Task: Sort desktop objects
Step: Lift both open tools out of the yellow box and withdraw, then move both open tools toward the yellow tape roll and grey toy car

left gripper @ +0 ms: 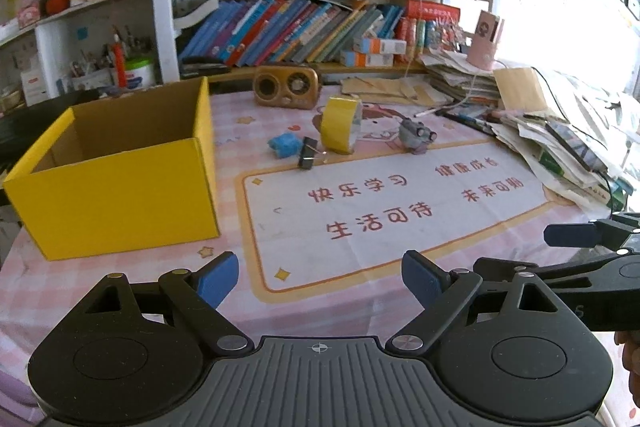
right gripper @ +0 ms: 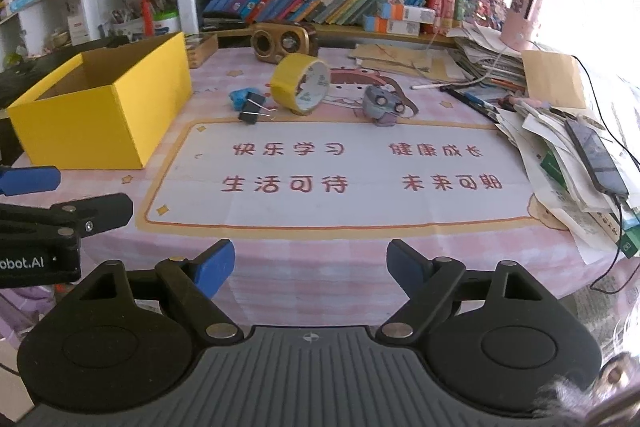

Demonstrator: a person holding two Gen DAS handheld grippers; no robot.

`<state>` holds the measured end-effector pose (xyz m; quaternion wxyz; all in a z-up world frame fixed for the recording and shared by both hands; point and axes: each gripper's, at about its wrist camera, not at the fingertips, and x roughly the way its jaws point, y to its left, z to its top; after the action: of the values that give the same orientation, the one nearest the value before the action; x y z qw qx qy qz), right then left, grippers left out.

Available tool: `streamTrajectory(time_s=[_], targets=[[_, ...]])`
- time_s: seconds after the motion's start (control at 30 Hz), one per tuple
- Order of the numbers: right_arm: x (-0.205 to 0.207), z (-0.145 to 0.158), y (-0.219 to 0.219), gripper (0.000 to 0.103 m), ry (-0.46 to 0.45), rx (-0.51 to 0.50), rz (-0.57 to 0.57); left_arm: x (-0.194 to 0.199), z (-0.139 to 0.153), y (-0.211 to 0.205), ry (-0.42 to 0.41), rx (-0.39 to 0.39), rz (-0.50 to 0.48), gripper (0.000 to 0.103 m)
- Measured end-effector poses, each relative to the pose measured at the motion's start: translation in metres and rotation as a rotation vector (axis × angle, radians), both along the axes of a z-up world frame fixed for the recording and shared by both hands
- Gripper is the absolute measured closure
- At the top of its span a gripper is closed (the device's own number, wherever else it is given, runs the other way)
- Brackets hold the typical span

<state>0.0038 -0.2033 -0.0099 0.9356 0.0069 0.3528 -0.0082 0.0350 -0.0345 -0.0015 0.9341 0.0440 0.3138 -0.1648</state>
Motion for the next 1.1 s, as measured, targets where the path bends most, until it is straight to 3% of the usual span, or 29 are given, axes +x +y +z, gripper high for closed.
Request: streamTrajectory(time_s=[0.8, 1.1], targets=[[0.078, -0.007, -0.06, 0.02, 0.053, 0.007, 0.03, 0.073, -0.007, -0.06, 0.05, 0.007, 0.033, 0.012], [0.115, -0.009, -0.089, 0.02, 0.069, 0.017, 0.079, 0.099, -0.007, -0.084, 0.07, 0.005, 0.096, 0.012]])
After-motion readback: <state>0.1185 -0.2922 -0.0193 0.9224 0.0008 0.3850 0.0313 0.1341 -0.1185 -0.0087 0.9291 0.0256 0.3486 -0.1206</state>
